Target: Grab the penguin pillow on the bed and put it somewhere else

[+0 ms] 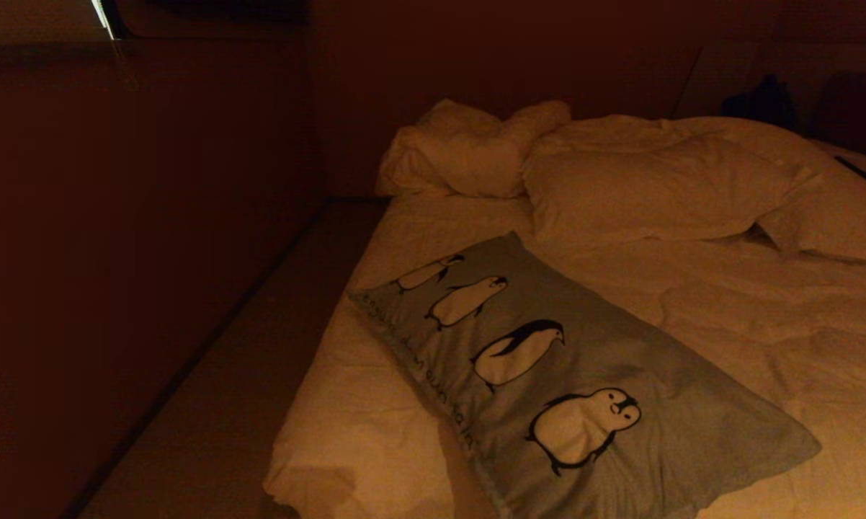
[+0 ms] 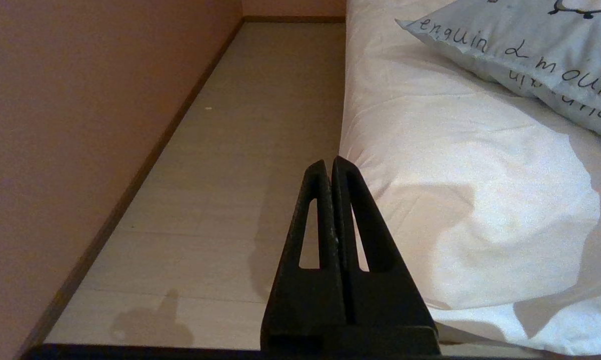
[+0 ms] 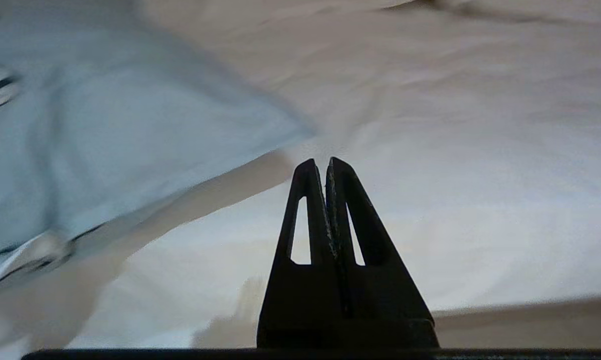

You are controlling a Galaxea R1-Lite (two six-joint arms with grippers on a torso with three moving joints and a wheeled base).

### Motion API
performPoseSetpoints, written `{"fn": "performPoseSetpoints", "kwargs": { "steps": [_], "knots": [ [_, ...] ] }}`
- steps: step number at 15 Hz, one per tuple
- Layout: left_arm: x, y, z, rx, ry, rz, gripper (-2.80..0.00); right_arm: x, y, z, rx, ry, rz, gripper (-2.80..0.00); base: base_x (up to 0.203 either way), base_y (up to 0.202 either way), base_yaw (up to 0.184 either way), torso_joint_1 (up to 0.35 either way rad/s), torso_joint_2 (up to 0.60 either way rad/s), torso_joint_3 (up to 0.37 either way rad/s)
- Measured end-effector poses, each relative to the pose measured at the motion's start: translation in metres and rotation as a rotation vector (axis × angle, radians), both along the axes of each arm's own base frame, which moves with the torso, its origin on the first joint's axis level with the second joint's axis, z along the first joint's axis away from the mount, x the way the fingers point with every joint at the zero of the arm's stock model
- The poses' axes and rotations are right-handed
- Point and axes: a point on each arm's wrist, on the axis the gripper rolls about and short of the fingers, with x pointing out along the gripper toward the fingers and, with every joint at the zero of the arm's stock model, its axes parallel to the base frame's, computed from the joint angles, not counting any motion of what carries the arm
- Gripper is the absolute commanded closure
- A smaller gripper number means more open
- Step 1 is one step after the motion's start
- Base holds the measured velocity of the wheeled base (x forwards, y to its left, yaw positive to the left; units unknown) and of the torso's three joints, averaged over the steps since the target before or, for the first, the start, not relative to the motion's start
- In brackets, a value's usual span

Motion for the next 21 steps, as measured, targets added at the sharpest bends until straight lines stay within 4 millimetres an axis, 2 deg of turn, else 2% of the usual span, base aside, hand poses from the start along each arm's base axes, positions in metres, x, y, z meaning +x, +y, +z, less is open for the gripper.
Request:
{"fn": "performPoseSetpoints", "kwargs": {
  "steps": [7, 21],
  "knots": [
    [0.0, 0.0, 0.0, 0.0, 0.0, 0.0, 0.0, 0.012, 0.003, -0.023, 0.005, 0.015, 0.143, 0.0, 0.0, 0.0, 0.0, 0.0, 0.0, 0.0],
    [0.0, 0.0, 0.0, 0.0, 0.0, -0.002, 0.0, 0.014, 0.003, -0.029, -0.004, 0.028, 0.15, 0.0, 0.0, 0.0, 0.0, 0.0, 0.0, 0.0]
  ]
}}
